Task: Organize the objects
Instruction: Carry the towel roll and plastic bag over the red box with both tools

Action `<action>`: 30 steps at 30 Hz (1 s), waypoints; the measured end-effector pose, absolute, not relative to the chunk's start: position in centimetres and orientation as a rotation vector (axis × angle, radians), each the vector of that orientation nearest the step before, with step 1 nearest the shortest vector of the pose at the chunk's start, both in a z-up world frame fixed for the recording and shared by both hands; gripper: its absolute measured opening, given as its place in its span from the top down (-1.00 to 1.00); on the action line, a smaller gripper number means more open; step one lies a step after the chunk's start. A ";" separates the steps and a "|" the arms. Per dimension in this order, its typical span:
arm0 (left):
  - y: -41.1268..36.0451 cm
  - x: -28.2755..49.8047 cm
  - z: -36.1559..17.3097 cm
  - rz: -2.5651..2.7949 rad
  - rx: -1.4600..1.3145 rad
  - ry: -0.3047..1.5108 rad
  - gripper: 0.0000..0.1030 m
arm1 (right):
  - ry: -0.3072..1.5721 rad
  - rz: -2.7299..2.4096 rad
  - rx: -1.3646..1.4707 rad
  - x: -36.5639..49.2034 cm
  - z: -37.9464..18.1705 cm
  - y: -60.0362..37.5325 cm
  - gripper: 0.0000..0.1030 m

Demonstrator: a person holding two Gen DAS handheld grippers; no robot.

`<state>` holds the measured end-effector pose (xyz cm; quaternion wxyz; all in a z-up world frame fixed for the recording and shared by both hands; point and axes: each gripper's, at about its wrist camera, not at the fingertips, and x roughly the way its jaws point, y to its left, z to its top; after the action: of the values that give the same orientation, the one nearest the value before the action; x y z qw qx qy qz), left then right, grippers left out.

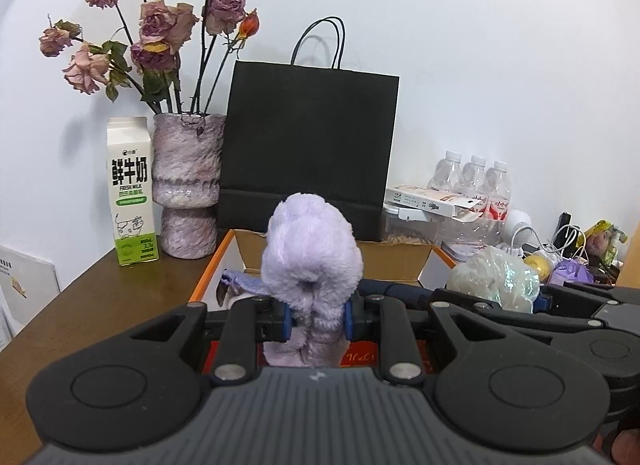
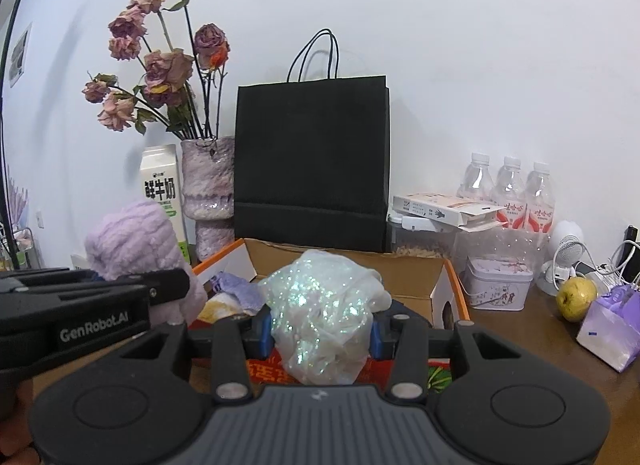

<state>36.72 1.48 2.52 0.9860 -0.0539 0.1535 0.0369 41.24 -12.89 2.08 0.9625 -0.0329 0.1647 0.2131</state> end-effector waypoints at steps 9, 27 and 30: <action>1.7 39.6 2.3 0.065 -0.103 0.310 0.56 | 0.333 0.428 -0.076 44.3 2.0 -12.3 0.20; 2.7 46.1 1.5 0.050 -0.081 0.316 0.55 | 0.342 0.414 -0.101 50.7 1.0 -11.2 0.20; 3.0 47.1 1.3 0.047 -0.080 0.316 0.55 | 0.344 0.404 -0.105 51.8 0.7 -11.1 0.20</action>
<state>47.15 3.01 1.33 0.9865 -0.0397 0.1572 0.0235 51.82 -11.14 0.74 0.9637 -0.0520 0.1701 0.1993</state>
